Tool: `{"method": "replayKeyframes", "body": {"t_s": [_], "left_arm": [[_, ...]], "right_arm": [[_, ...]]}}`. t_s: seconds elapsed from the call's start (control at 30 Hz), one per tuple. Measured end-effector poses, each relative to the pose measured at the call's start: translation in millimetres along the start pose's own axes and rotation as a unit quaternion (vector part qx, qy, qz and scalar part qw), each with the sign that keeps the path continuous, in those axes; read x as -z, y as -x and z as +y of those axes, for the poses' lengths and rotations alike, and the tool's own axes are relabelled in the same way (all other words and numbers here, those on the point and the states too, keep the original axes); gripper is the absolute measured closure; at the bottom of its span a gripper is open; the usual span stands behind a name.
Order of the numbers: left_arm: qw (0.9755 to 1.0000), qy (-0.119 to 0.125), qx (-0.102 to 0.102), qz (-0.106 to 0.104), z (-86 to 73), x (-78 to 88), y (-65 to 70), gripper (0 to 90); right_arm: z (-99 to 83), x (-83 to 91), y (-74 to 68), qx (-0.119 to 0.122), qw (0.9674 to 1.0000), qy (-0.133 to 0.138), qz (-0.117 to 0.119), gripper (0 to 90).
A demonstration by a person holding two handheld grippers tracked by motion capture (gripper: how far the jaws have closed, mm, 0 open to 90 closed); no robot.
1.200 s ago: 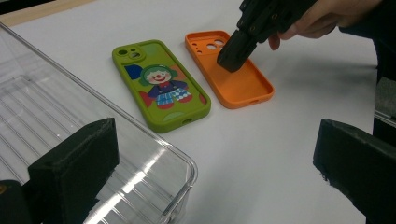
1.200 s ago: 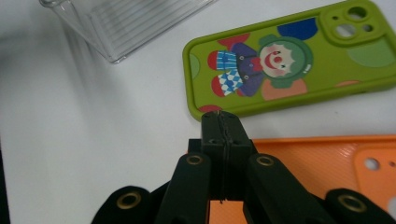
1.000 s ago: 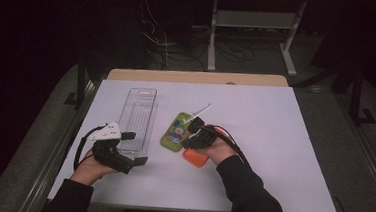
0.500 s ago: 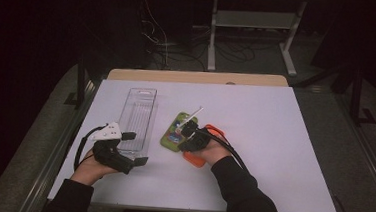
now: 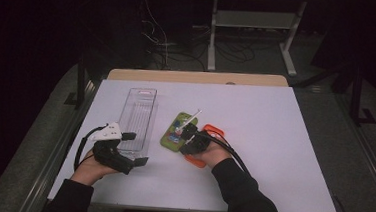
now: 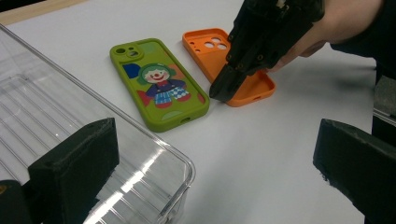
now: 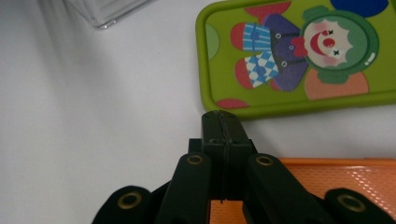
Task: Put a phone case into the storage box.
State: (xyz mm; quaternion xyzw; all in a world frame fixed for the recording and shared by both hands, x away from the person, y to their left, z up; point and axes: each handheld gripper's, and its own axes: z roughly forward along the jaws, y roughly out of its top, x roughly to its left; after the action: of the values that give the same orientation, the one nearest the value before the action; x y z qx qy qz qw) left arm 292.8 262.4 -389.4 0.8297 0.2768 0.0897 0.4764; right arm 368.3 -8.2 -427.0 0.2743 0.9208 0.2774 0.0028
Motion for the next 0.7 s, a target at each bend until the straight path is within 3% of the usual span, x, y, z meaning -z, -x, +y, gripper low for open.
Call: {"method": "replayKeyframes", "body": {"t_s": [0.33, 0.7], "left_arm": [[1.0, -0.002, -0.003, 0.0, 0.3, -0.1, 0.7, 0.0], [1.0, -0.005, -0.004, -0.001, -0.2, -1.0, 1.4, 0.0]], "right_arm": [[-18.2, 12.0, -1.7, -0.002, 1.0, -0.009, -0.003, 88.3], [-46.4, 31.3, 7.4, -0.012, 0.9997, -0.014, -0.019, 88.3]]}}
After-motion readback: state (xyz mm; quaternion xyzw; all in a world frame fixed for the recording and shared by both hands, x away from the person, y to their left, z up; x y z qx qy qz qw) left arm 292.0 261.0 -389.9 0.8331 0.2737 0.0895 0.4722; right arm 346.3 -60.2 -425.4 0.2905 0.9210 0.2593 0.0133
